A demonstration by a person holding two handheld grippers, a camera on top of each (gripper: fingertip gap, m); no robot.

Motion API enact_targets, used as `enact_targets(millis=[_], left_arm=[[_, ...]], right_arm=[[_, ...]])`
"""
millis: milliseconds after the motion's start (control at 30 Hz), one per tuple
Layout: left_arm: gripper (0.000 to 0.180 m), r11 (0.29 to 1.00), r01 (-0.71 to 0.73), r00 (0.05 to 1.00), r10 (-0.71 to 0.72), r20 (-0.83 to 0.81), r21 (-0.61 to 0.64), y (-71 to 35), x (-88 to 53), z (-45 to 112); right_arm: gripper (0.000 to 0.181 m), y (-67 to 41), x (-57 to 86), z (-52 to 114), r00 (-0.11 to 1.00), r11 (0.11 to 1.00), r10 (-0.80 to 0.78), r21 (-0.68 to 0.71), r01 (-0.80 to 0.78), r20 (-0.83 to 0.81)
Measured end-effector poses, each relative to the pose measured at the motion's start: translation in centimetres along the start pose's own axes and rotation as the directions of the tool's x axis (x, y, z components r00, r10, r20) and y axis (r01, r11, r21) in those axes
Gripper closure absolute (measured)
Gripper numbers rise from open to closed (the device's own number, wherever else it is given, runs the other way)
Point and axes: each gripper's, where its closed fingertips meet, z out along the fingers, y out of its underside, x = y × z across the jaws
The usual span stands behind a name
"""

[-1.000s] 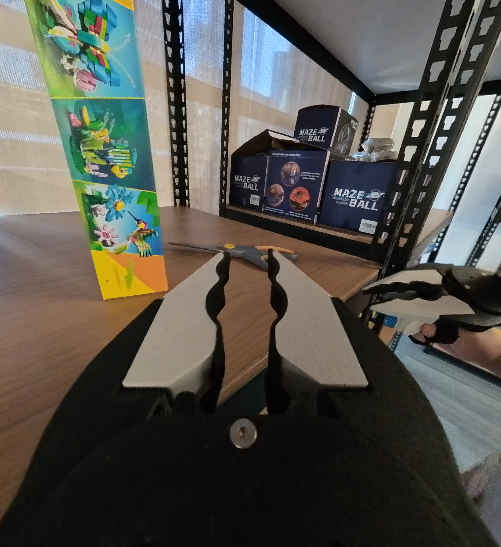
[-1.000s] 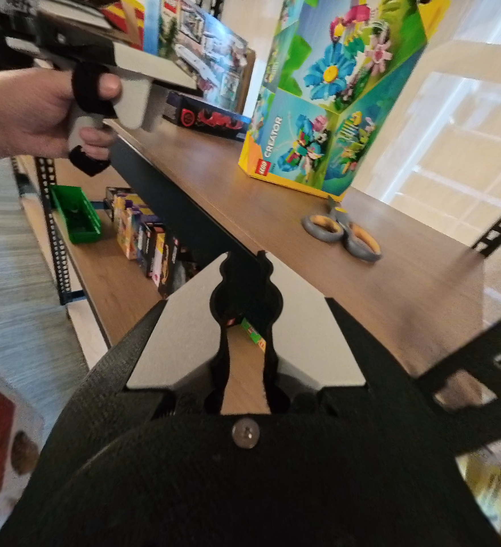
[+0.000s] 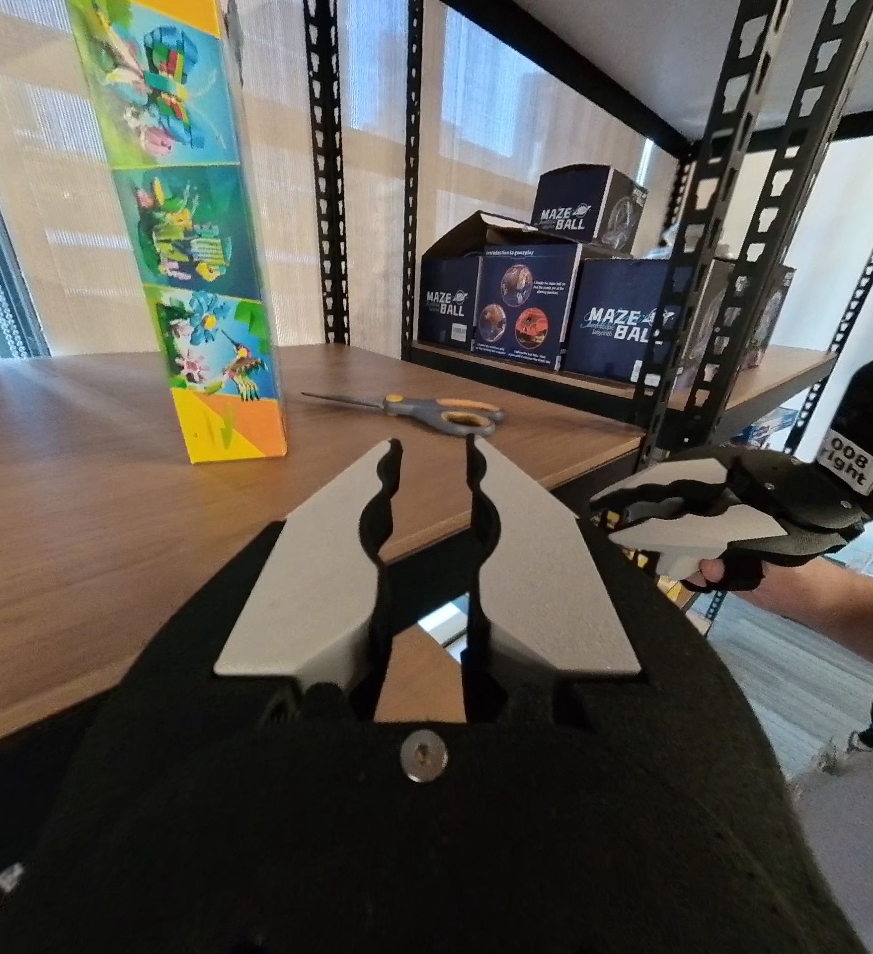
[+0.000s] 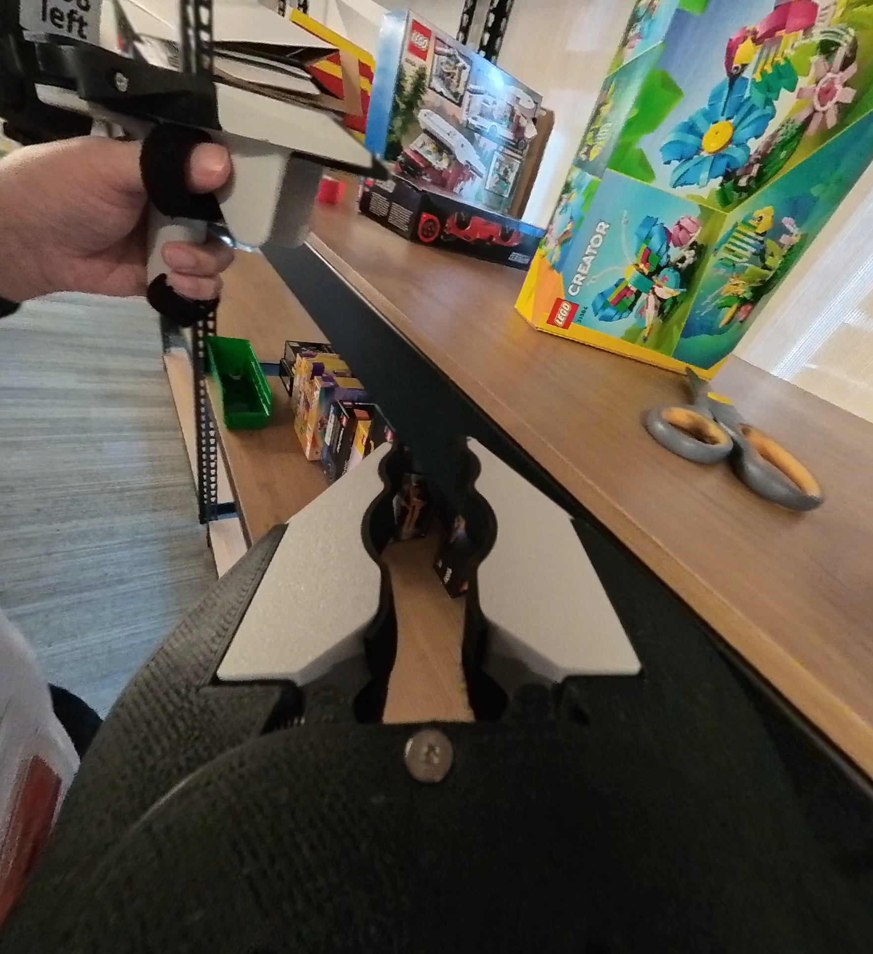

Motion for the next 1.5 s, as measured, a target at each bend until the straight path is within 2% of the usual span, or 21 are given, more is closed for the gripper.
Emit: enact_targets(millis=[233, 500, 700, 1067, 1500], left_arm=[[0.156, 0.999, 0.014, 0.999, -0.013, 0.031, -0.033, 1.0, 0.1, -1.0], [0.156, 0.999, -0.007, 1.0, 0.006, -0.018, -0.054, 1.4, 1.9, -0.3], [0.156, 0.996, -0.009, 0.999, 0.006, -0.036, -0.091, 2.6, 3.1, 0.2], [0.157, 0.993, -0.001, 0.998, -0.006, -0.058, -0.116, 3.0, 3.7, 1.3], [0.158, 0.994, -0.008, 0.999, 0.003, -0.054, -0.105, 2.4, 3.4, 2.1]], right_arm=[[0.16, 1.2, -0.2, -1.5, 0.997, 0.997, 0.071, -0.009, -0.071, -0.022], [0.16, 0.9, -0.2, -1.6, 0.997, 0.997, 0.07, 0.015, -0.07, -0.035], [0.16, 2.0, -1.0, -1.9, 0.998, 0.999, 0.042, -0.021, -0.042, -0.037], [0.16, 2.9, 0.1, -2.9, 0.993, 0.995, 0.097, -0.004, -0.097, -0.063], [0.16, 2.4, 0.7, -2.4, 0.995, 0.997, 0.082, 0.009, -0.081, -0.049]])
